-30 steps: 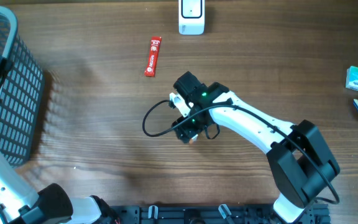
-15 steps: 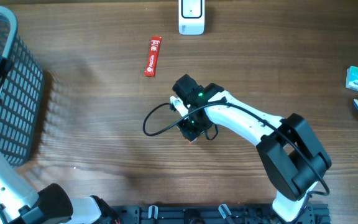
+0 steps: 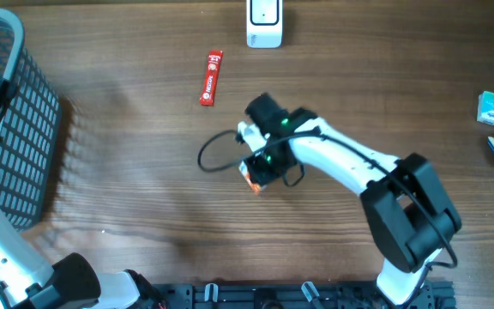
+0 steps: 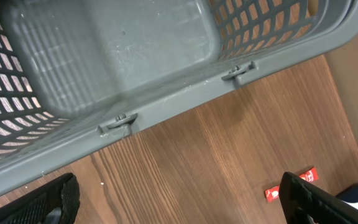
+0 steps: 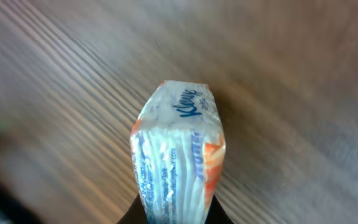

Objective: Scan the item barcode

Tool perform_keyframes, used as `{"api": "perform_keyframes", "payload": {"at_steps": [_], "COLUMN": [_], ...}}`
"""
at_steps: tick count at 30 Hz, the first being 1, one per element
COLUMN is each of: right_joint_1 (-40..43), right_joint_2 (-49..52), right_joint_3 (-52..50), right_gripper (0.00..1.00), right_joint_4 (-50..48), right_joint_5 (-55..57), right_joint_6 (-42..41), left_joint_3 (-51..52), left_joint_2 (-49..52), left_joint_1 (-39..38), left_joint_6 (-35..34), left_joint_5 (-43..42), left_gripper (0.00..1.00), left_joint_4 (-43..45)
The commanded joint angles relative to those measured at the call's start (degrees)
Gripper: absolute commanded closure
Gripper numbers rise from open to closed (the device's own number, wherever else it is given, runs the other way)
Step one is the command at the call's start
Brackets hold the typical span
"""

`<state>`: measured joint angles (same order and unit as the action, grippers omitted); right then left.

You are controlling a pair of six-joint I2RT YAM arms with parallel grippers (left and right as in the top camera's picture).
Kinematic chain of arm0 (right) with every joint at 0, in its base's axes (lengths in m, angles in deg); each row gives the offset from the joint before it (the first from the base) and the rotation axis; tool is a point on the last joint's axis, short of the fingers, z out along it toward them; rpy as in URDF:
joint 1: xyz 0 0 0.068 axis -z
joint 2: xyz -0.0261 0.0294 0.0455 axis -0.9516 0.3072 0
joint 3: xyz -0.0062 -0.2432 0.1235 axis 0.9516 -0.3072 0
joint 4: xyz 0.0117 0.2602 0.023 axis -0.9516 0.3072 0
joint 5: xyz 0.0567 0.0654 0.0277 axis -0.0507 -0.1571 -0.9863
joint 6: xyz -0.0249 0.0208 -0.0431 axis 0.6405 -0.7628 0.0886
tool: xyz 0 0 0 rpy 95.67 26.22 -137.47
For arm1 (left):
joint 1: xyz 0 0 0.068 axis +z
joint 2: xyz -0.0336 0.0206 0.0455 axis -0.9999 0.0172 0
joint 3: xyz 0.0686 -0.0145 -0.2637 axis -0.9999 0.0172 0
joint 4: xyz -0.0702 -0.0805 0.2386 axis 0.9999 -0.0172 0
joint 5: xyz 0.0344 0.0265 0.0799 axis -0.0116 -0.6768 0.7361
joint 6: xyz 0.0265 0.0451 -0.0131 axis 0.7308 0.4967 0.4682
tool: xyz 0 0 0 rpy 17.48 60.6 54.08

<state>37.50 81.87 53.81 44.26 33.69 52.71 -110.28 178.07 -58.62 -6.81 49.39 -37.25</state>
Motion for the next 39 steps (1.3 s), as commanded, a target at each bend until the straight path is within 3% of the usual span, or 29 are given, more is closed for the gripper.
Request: {"api": "perform_keyframes", "payload": {"at_steps": [1, 8, 16, 19, 23, 34, 35, 38, 39], "right_joint_1": [6.9, 21.8, 31.0, 31.3, 29.7, 28.9, 28.9, 28.9, 28.9], "right_joint_2": [1.0, 1.0, 1.0, 1.1, 1.1, 1.5, 1.5, 1.5, 1.5], "right_joint_3": [2.1, 2.1, 2.1, 2.0, -2.3, -18.5, -19.2, -20.0, -19.9], "right_gripper": [0.96, 0.96, 0.96, 0.96, 0.96, 0.94, 0.91, 0.62, 0.57], "right_joint_4": [-2.4, -5.1, -5.2, -5.0, -4.5, -12.1, -12.4, -11.9, -11.7], "right_joint_5": [-19.5, -45.3, -57.5, -54.1, -38.1, -29.5, -29.5, -25.4, -22.5], "right_joint_6": [0.0, 0.0, -0.1, -0.2, -3.5, -9.3, -9.3, -10.7, -11.4], "left_joint_3": [-0.2, -0.2, -0.2, -0.2, -0.2, -0.2, -0.2, -0.2, -0.2], "left_joint_2": [0.2, 0.2, 0.2, 0.2, 0.2, 0.2, 0.2, 0.2, 0.2], "left_joint_1": [0.3, 0.3, 0.3, 0.3, 0.3, 0.3, 0.3, 0.3, 0.3], "left_joint_6": [-0.6, -0.6, -0.6, -0.6, -0.6, -0.6, -0.6, -0.6, -0.6], "left_joint_5": [0.4, 0.4, 0.4, 0.4, 0.4, 0.4, 0.4, 0.4, 0.4], "left_gripper": [0.00, 0.00, 0.00, 0.00, 0.00, 0.00, 0.00, 0.00, 0.00], "left_joint_4": [0.1, 0.1, 0.1, 0.1, 0.1, 0.1, 0.1, 0.1, 0.1]}}
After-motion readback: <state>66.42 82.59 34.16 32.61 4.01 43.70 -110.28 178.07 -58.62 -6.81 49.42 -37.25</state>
